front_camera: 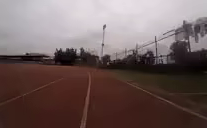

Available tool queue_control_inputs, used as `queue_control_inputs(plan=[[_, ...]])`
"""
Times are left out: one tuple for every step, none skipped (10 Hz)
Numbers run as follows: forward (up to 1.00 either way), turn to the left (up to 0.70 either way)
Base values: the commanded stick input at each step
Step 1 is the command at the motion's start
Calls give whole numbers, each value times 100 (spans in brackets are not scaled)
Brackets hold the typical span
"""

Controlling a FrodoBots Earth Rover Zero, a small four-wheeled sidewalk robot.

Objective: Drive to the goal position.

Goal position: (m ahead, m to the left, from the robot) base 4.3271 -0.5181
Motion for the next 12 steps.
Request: queue_control_inputs(plan=[[70,0],[70,0],[70,0],[70,0],[70,0],[70,0],[70,0],[70,0],[70,0],[70,0],[70,8],[70,16]])
